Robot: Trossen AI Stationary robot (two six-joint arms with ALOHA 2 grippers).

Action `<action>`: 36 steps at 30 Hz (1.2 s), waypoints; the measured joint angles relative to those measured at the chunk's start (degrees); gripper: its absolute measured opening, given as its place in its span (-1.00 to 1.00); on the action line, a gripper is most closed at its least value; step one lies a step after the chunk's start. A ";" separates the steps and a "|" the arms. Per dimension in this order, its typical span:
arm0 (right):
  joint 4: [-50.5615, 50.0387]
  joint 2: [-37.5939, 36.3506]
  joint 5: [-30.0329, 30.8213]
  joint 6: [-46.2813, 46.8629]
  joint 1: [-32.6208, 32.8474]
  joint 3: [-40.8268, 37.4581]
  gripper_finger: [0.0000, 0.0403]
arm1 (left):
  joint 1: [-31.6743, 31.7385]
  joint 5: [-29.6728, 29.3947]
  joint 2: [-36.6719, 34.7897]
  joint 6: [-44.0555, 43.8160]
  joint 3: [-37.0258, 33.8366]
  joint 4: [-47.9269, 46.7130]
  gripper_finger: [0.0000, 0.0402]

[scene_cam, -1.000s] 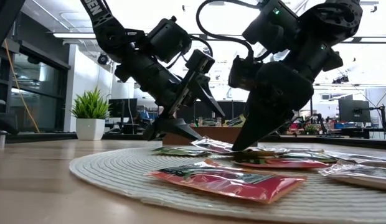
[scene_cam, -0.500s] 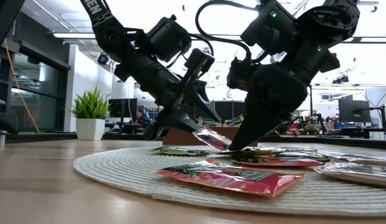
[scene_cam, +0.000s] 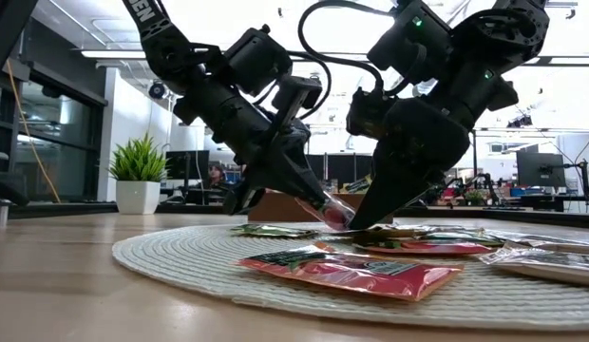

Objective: Pick & Place Tea
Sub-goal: Put the orange tea bag into the left section of the wooden organizer

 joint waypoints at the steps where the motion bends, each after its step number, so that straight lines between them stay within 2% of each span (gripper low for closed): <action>1: 0.07 -0.10 -0.18 0.00 -0.02 -0.01 -1.00 | 0.00 -0.01 0.00 0.58 0.00 0.00 -0.99; 10: -0.76 -5.54 -1.56 -0.87 -0.02 -0.11 -0.95 | 0.02 -0.16 -0.02 5.40 0.02 0.02 -1.00; 16: -2.76 -12.05 -1.71 -1.99 -0.34 -0.07 -0.94 | 0.02 -0.19 -0.02 9.54 0.42 0.40 -1.00; 22: -8.72 -20.15 -1.41 -1.80 -2.39 -0.07 -0.94 | 0.02 -0.24 -0.02 16.10 4.06 -1.19 -1.00; 26: -14.19 -25.62 -1.27 -1.62 -4.38 -0.04 -0.94 | 0.04 -0.37 -0.02 23.92 9.35 -10.63 -1.00; 30: -18.60 -30.46 -1.24 -1.52 -6.33 -0.02 -0.94 | 0.04 -3.30 -0.02 34.16 16.84 -26.58 -1.00; 33: -20.57 -32.61 -1.20 -1.42 -7.72 -0.02 -0.94 | 0.04 -5.68 -0.02 41.48 22.79 -36.80 -1.00; 36: -20.66 -32.76 -1.35 -1.63 -8.64 0.04 -0.94 | 0.04 -8.17 -0.02 46.29 27.67 -42.72 -1.00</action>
